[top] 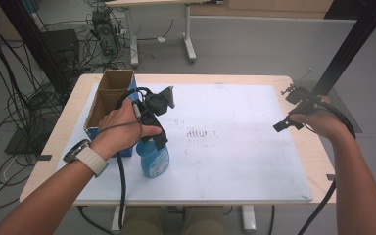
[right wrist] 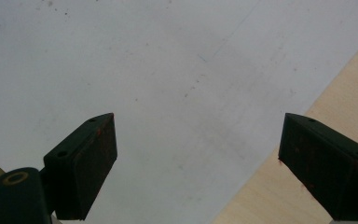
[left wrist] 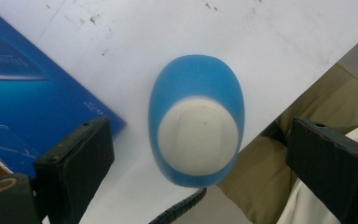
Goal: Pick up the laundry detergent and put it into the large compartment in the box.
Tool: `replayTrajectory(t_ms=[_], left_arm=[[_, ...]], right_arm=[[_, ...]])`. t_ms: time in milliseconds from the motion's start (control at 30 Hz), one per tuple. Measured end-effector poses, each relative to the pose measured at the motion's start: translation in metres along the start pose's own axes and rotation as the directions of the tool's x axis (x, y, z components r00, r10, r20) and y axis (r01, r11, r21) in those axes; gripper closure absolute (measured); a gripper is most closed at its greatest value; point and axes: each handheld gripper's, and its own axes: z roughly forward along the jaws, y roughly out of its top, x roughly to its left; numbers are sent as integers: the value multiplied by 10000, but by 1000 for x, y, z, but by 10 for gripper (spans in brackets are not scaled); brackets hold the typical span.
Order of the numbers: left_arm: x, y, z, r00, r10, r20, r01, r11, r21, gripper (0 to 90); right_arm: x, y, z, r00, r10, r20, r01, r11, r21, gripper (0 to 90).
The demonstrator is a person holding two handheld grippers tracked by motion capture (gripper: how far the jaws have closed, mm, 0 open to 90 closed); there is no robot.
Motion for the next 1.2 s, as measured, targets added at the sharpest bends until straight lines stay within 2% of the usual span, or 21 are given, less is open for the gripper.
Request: replayTrajectory(t_ms=[600,1200], left_arm=[[4,-4,-1,9999,-107,136,109,9998,-176,82],[3,-5,-2,9999,-109,98,111,9998,-192,83]], right_arm=[[1,4,0,10000,-39,-4,39,10000,10,115],[1,6,-1,10000,-61,4,61,10000,16,115]])
